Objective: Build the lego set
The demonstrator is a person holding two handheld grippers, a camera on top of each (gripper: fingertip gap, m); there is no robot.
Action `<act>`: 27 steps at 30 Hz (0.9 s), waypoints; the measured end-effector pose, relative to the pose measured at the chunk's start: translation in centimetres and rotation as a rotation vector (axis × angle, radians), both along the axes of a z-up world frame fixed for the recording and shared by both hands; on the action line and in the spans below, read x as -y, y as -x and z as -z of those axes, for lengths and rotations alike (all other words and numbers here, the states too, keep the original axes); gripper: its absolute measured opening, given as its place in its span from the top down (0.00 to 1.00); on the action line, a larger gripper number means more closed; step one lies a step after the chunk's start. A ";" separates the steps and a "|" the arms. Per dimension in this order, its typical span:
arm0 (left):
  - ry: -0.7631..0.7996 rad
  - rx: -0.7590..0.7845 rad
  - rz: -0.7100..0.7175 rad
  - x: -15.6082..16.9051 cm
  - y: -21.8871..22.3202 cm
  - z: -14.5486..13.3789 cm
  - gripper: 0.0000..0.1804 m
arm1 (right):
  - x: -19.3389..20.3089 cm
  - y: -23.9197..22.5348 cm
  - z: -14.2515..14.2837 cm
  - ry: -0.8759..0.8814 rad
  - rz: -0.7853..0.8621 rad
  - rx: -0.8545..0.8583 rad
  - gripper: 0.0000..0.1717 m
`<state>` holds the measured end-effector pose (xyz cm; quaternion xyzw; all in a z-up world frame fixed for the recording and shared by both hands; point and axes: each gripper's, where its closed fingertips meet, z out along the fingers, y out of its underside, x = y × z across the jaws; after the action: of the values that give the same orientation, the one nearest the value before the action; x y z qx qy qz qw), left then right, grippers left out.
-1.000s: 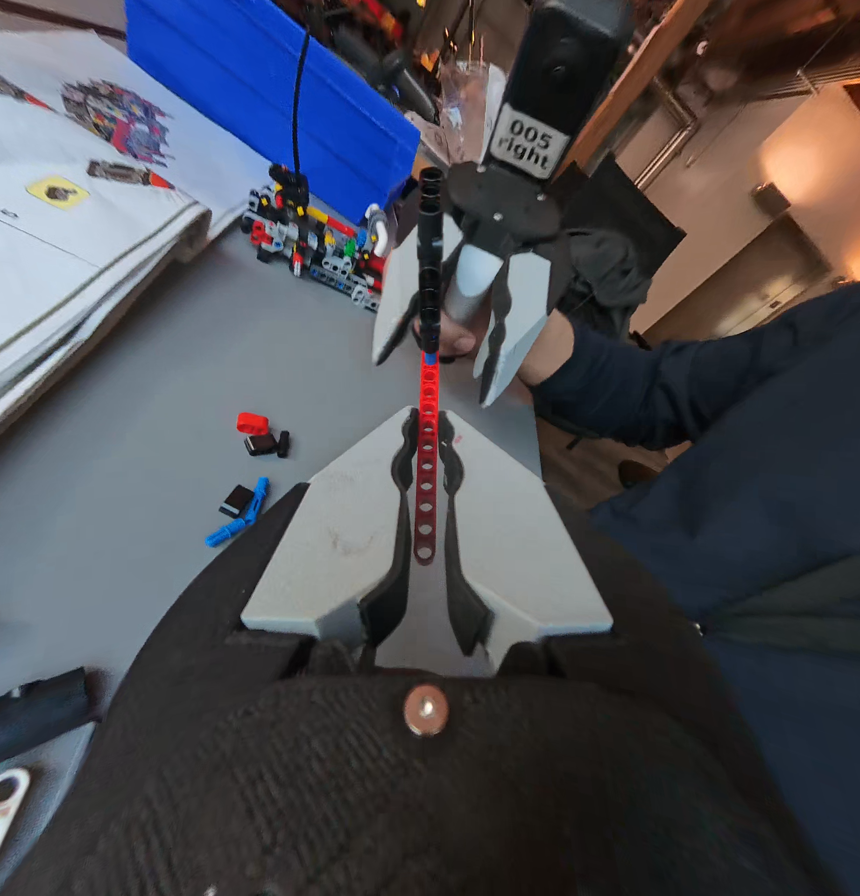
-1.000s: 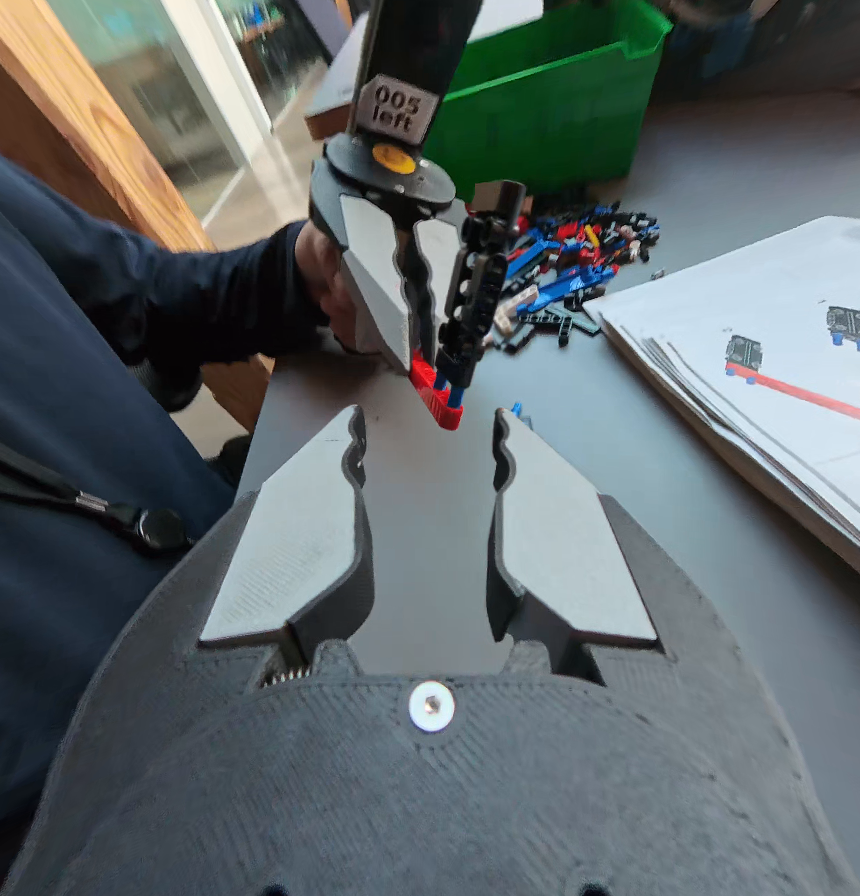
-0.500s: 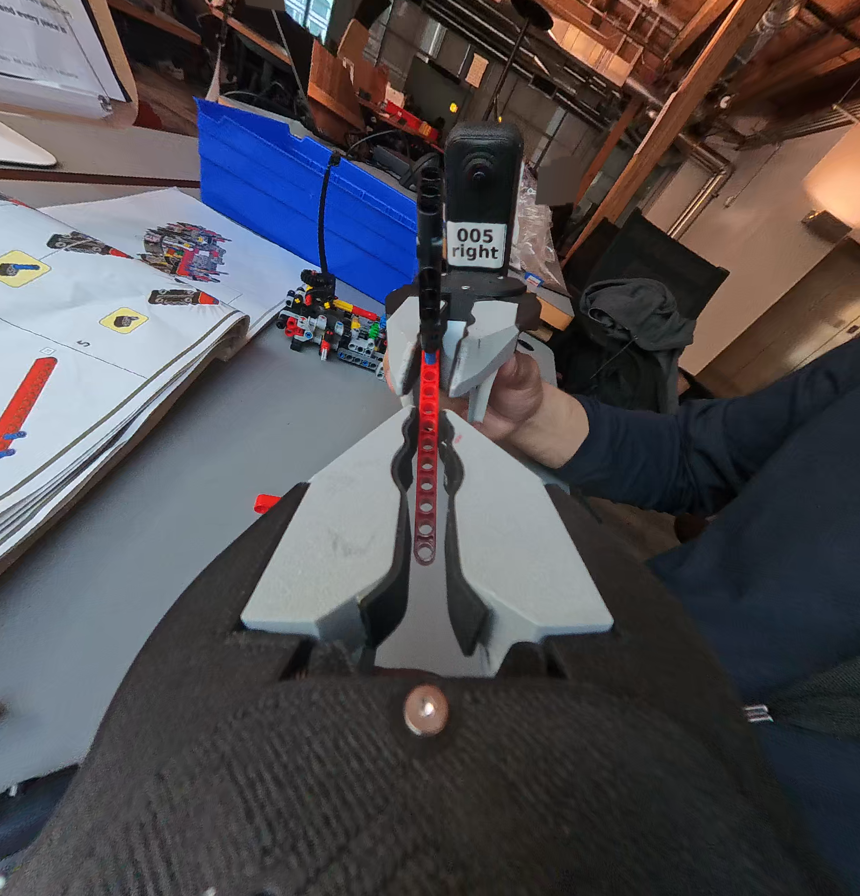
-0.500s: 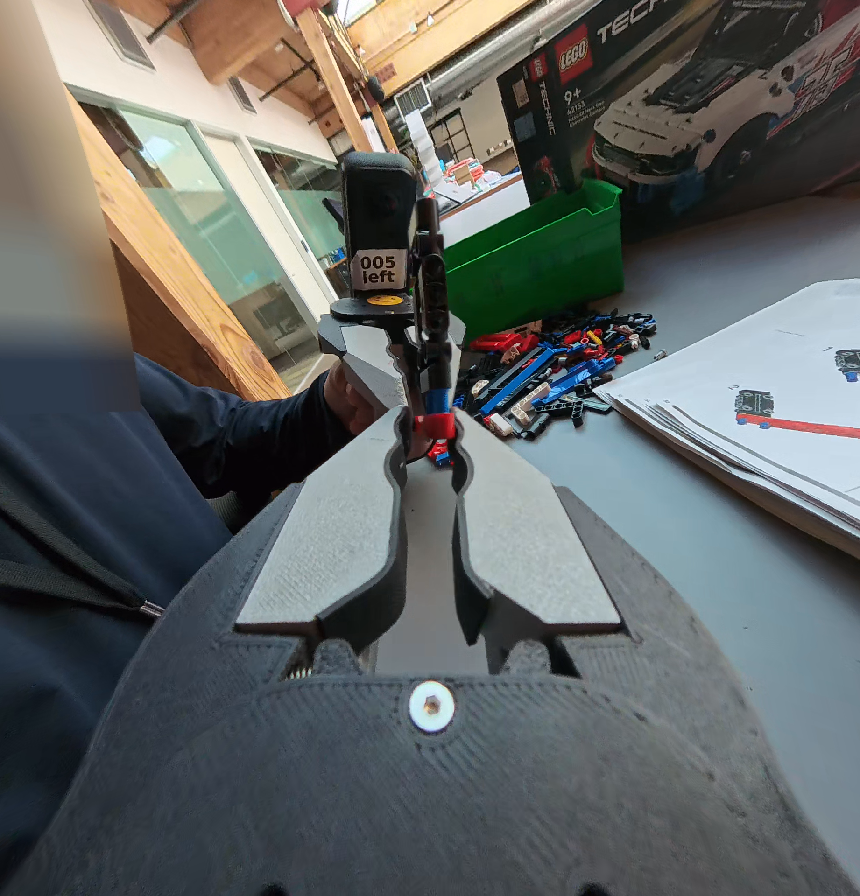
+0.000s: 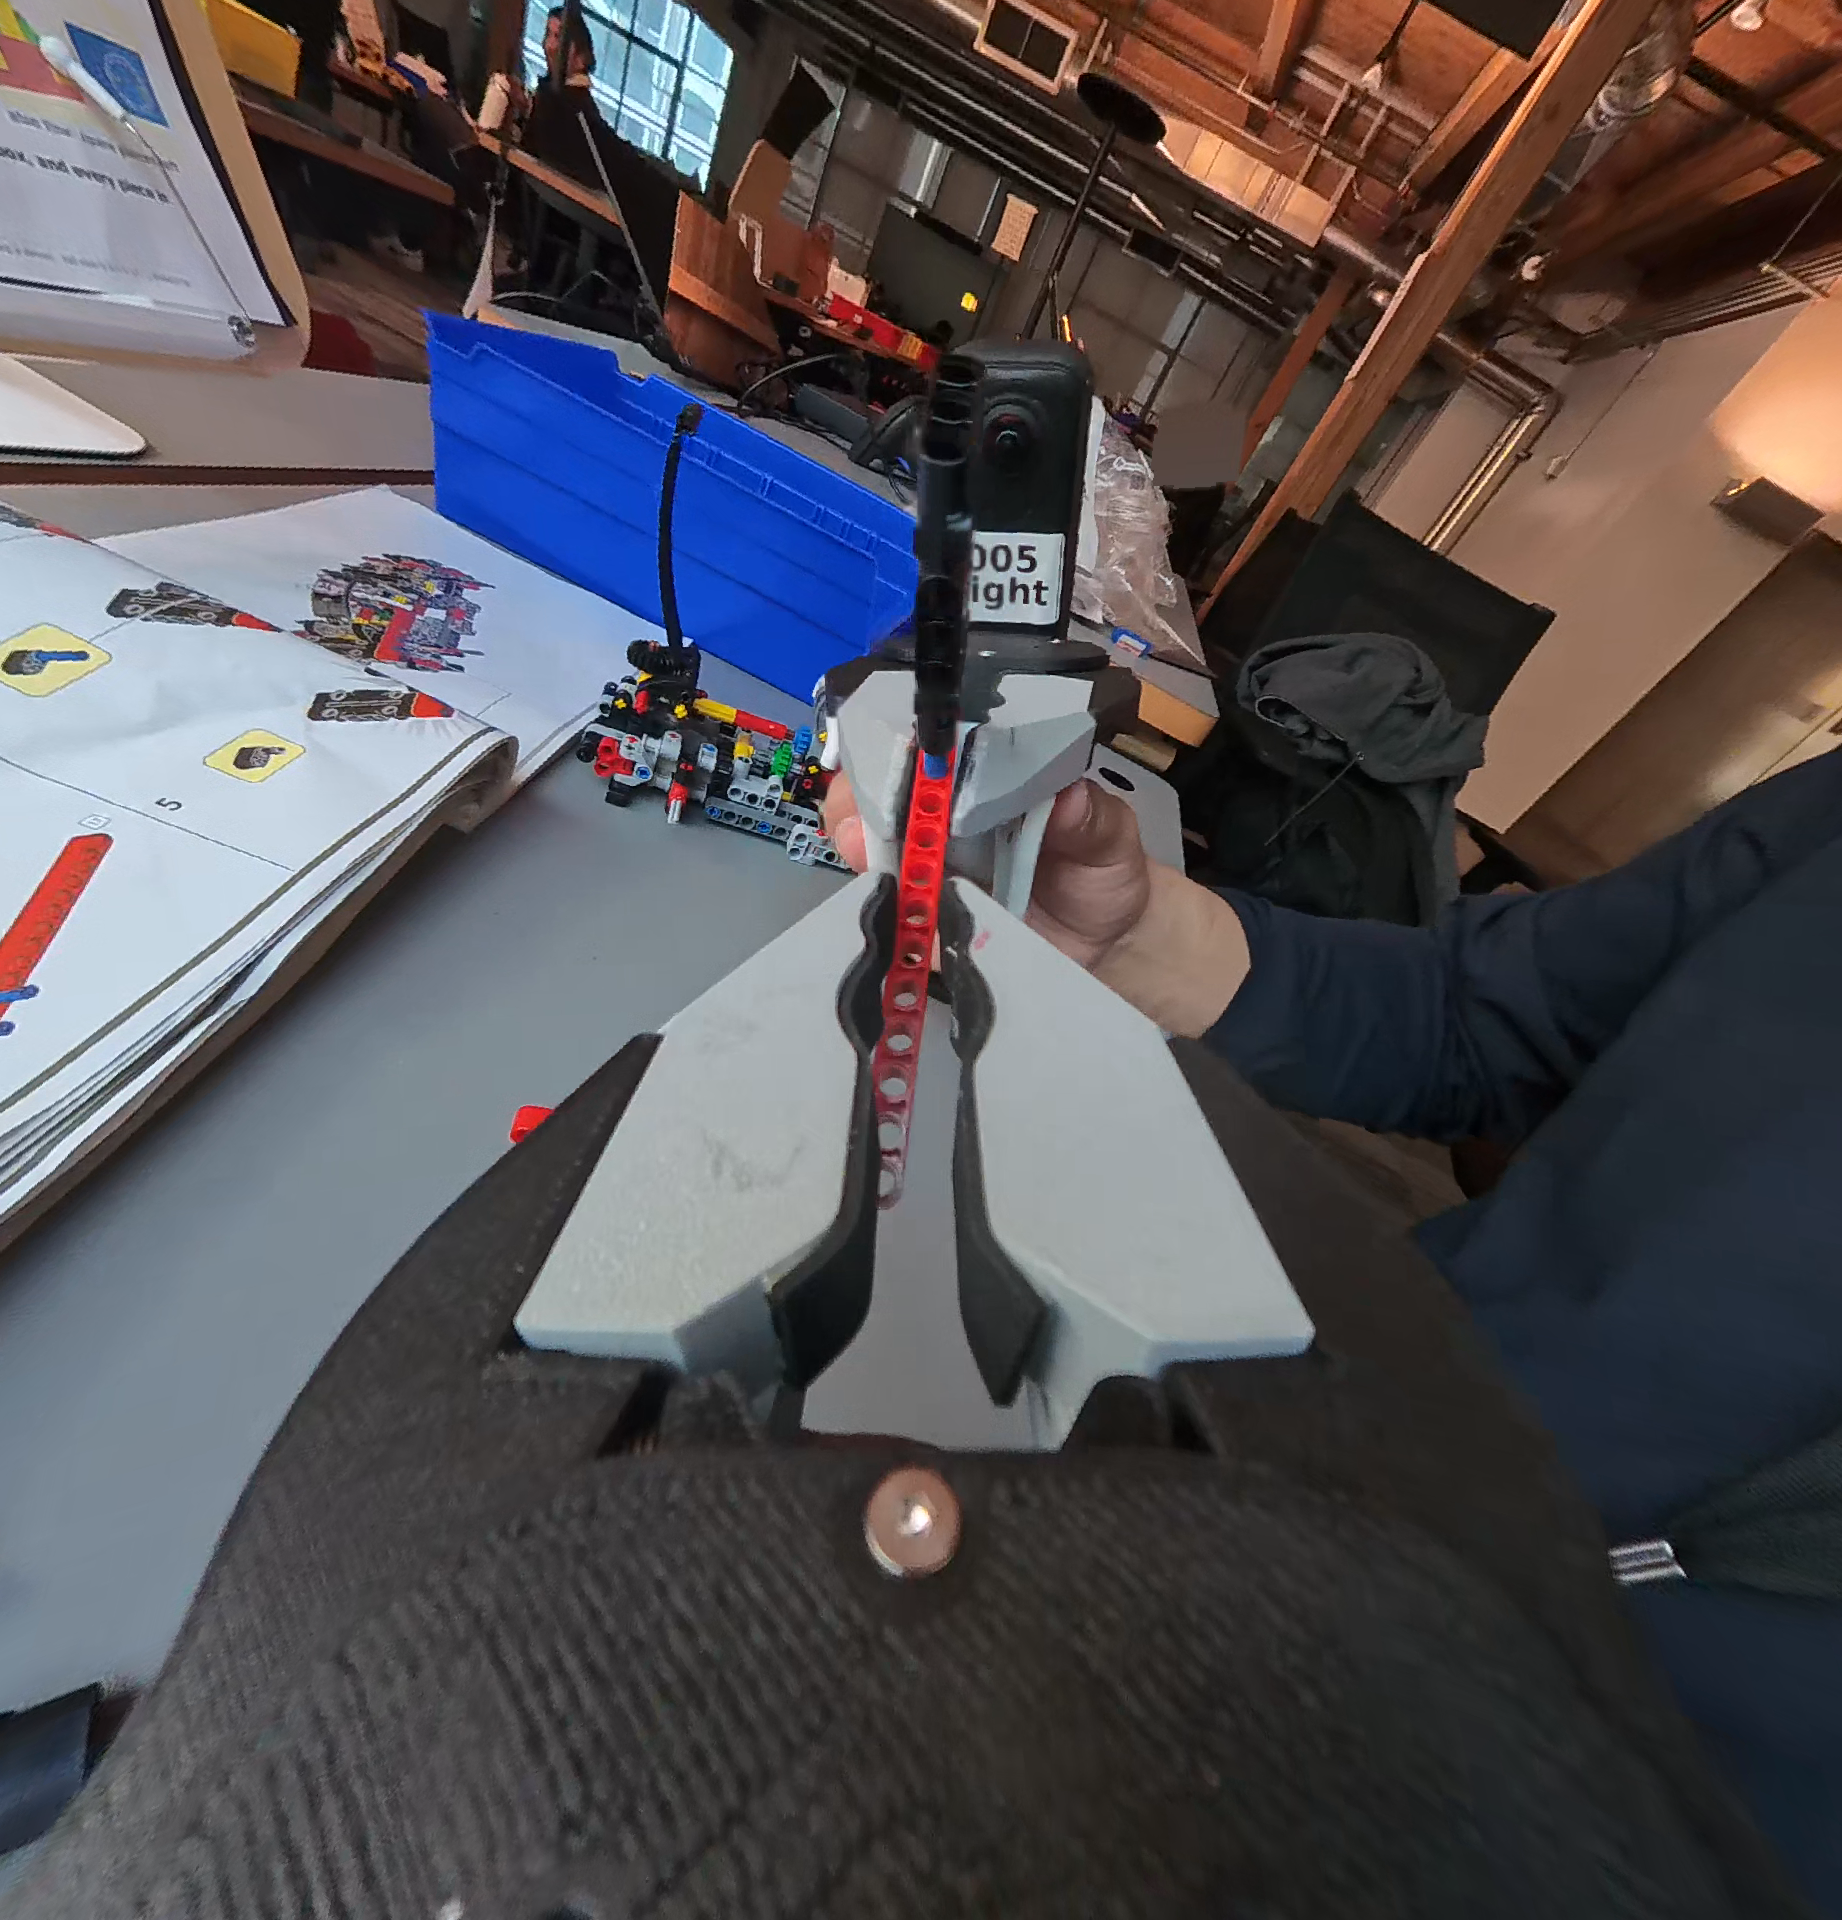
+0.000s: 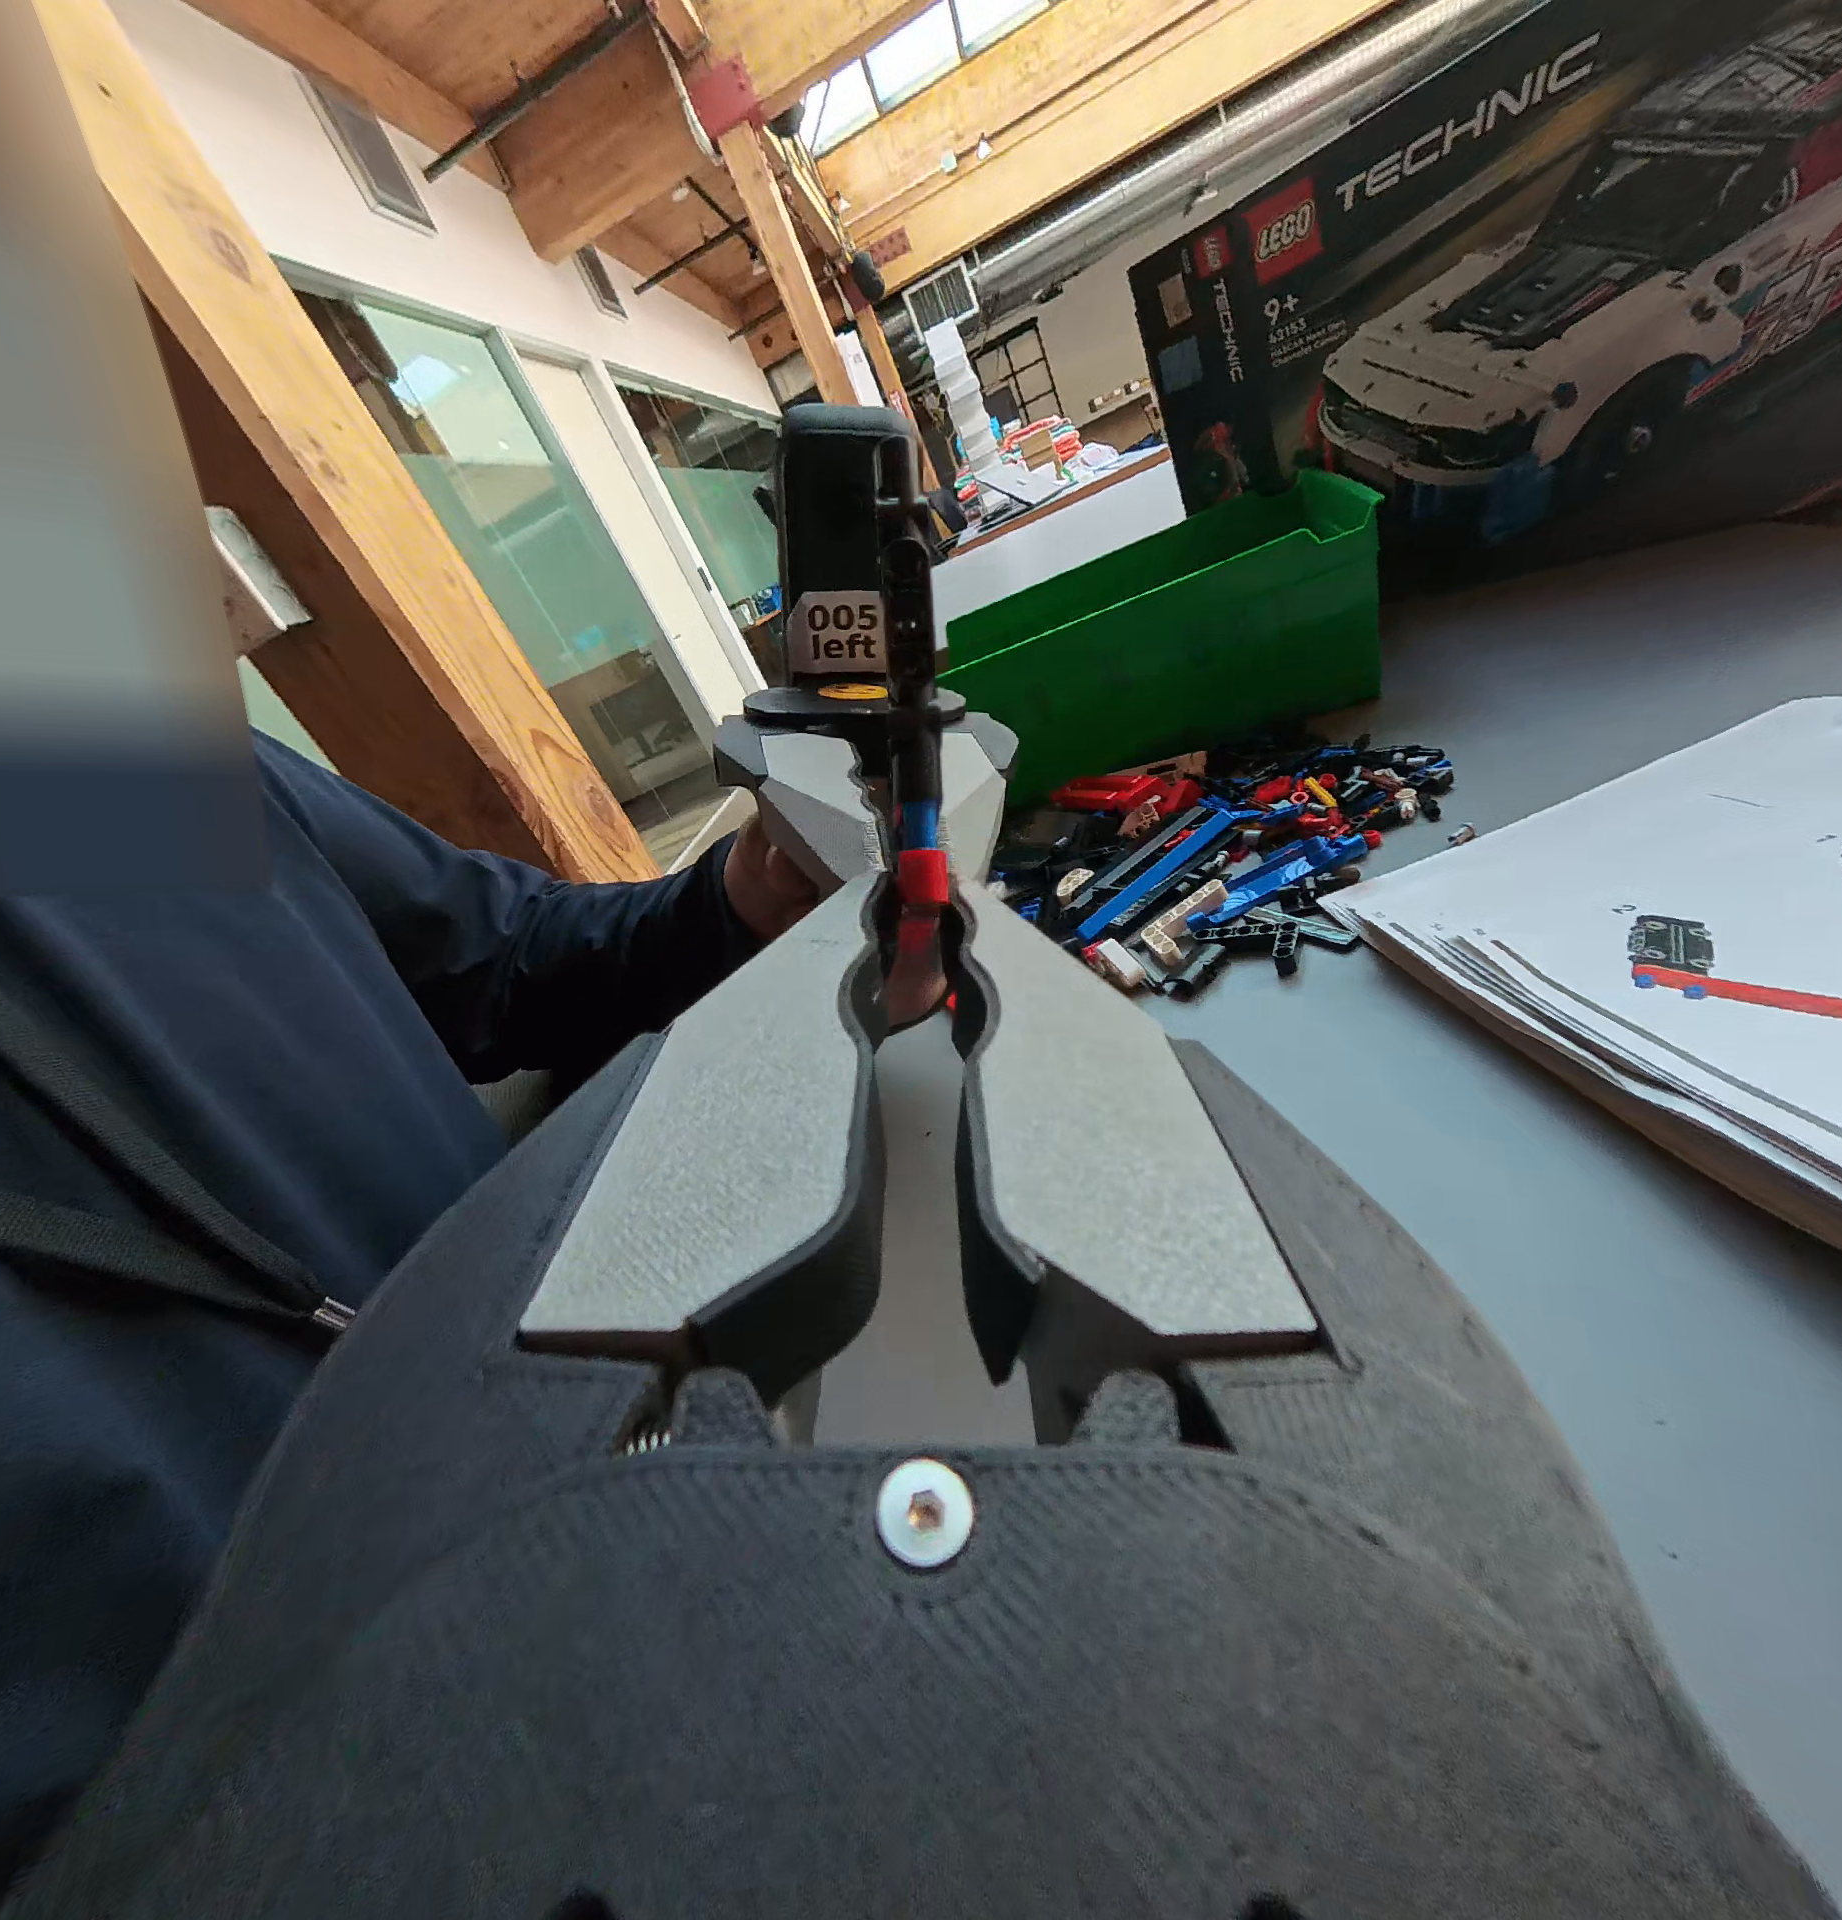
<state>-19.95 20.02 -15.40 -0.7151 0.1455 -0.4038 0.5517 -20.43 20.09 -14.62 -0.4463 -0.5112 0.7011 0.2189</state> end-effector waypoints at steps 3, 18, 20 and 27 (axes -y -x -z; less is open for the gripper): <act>0.026 -0.004 0.020 0.3 -0.3 0.1 0.97 | 0.3 -0.3 0.2 -0.049 -0.010 0.022 0.97; 0.075 -0.247 0.071 2.0 0.8 0.5 0.84 | 2.3 -2.4 5.1 -0.385 -0.090 0.412 0.97; 0.102 -0.272 0.122 2.4 -0.2 1.2 0.86 | 2.8 -2.6 5.5 -0.377 -0.129 0.450 0.97; 0.145 -0.336 0.195 3.5 -2.2 3.7 0.97 | 4.4 -3.3 7.1 -0.368 -0.241 0.556 0.97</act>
<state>-17.78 16.49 -19.10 -0.7928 0.2747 -0.3398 0.4250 -17.12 15.73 -21.72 -0.5097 -0.7180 0.4697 0.0634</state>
